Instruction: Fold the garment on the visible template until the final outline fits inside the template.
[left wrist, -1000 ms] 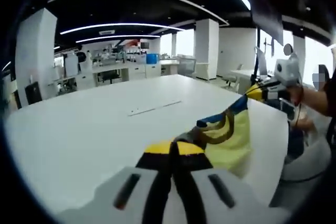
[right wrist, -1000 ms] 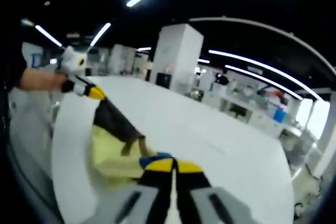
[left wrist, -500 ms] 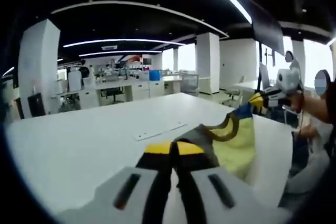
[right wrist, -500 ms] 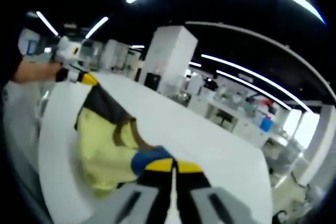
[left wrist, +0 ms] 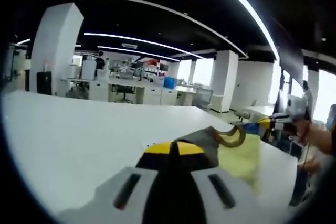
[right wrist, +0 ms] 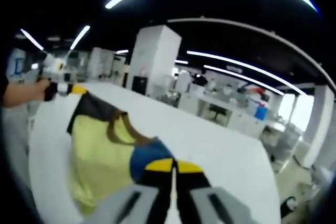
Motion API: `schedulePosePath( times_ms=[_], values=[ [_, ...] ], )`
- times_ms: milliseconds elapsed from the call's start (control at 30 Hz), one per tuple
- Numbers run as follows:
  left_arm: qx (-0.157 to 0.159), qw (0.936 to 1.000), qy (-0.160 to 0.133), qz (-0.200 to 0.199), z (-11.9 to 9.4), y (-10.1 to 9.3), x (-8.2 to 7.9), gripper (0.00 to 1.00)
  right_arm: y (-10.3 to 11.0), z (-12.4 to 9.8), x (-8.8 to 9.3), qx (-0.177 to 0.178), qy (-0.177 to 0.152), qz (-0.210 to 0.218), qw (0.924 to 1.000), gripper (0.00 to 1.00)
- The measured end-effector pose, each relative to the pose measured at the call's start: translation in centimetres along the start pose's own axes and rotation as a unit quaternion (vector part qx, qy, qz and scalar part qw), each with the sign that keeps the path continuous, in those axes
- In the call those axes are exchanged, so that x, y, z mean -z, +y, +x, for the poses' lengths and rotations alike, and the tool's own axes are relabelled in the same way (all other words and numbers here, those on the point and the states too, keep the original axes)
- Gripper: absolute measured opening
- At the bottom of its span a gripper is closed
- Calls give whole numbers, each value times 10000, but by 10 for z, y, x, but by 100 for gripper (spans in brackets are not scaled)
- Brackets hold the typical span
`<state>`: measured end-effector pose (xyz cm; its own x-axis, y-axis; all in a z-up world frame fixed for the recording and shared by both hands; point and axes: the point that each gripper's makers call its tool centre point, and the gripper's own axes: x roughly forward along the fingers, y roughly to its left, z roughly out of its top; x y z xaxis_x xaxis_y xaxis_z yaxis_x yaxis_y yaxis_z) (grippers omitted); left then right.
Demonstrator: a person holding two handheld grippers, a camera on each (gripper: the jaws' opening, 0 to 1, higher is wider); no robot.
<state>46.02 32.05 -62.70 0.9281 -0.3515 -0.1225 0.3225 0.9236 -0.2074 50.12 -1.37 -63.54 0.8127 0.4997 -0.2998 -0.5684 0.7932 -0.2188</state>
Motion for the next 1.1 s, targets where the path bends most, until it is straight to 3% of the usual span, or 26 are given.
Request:
schedulePosePath(
  times_ms=[300,500,733,800,933,1000,1100],
  values=[
    [-407,9966,387,-601,40,38,42,0,-17,59,14,166,190,287,9993,0],
    [-602,9946,643,-555,69,67,62,0,-22,100,30,206,415,280,9985,0],
    [-748,9908,870,-713,91,77,87,0,-25,138,66,344,847,372,9951,0],
    [-771,9895,957,-764,107,87,94,0,-26,150,82,428,1042,504,9923,0],
    [-795,9873,1251,-581,123,99,113,0,-23,164,104,428,1248,698,9888,0],
    [-833,9860,1365,-474,116,92,120,0,-21,170,114,436,1332,741,9874,0],
    [-847,9842,1492,-432,128,107,129,0,-17,176,132,426,1578,792,9834,0]
  ],
)
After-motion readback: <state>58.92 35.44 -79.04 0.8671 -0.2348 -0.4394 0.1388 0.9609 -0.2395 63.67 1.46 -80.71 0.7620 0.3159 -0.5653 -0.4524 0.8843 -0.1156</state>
